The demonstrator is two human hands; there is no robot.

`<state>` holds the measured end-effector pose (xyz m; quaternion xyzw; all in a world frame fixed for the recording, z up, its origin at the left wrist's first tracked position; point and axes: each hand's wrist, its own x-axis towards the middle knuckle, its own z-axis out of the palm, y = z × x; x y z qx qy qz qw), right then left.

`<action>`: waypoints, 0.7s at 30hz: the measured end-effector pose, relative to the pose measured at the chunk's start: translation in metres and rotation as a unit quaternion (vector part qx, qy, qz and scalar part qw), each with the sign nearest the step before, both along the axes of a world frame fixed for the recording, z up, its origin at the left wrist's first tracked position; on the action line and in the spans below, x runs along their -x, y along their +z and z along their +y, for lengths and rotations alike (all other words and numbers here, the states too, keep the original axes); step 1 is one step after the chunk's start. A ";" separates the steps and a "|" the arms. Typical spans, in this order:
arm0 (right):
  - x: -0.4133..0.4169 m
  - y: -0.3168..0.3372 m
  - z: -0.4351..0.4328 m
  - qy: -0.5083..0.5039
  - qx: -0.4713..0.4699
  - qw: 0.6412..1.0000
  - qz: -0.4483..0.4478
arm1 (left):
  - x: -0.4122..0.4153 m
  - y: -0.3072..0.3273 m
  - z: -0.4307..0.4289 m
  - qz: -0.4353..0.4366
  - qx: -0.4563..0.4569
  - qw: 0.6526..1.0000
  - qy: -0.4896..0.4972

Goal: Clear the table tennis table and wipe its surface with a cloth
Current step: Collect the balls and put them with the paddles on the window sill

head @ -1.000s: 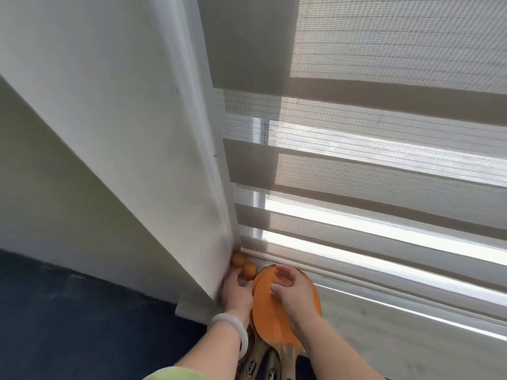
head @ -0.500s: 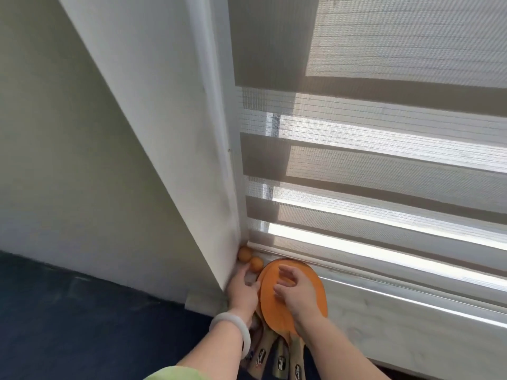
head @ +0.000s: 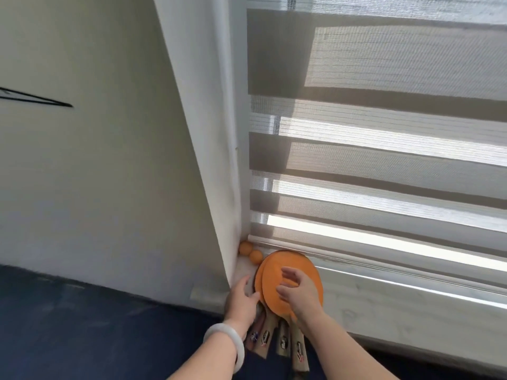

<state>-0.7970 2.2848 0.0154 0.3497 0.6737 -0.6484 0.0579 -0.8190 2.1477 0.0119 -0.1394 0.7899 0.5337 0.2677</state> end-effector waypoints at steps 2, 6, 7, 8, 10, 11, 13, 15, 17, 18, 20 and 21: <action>-0.006 0.008 -0.004 0.010 -0.005 1.000 0.005 | -0.006 0.008 -0.003 0.008 0.003 1.000 -0.018; -0.016 0.026 -0.014 0.059 -0.023 0.998 0.002 | -0.014 0.023 -0.020 0.029 0.017 0.999 -0.034; -0.019 0.031 -0.017 0.077 -0.026 0.997 0.001 | -0.018 0.027 -0.027 0.031 0.022 0.999 -0.030; -0.021 0.035 -0.020 0.094 -0.026 0.995 -0.001 | -0.022 0.031 -0.034 0.031 0.026 0.999 -0.025; -0.027 0.043 -0.029 0.123 -0.022 0.992 -0.002 | -0.033 0.040 -0.052 0.034 0.035 0.999 -0.007; -0.030 0.047 -0.034 0.136 -0.018 0.991 0.000 | -0.040 0.045 -0.061 0.038 0.041 0.998 0.006; -0.038 0.054 -0.046 0.172 -0.013 0.985 0.008 | -0.059 0.056 -0.078 0.049 0.056 0.997 0.032; -0.051 0.063 -0.060 0.218 0.000 0.976 0.014 | -0.084 0.068 -0.095 0.051 0.073 0.994 0.062; -0.067 0.073 -0.078 0.273 0.006 0.962 0.015 | -0.115 0.080 -0.112 0.059 0.093 0.989 0.097; -0.075 0.078 -0.088 0.304 0.000 0.952 0.018 | -0.131 0.087 -0.120 0.064 0.100 0.986 0.119; -0.091 0.088 -0.112 0.365 -0.012 0.931 0.028 | -0.164 0.100 -0.140 0.075 0.105 0.978 0.161; -0.100 0.093 -0.125 0.394 -0.019 0.918 0.032 | -0.182 0.107 -0.151 0.078 0.107 0.974 0.183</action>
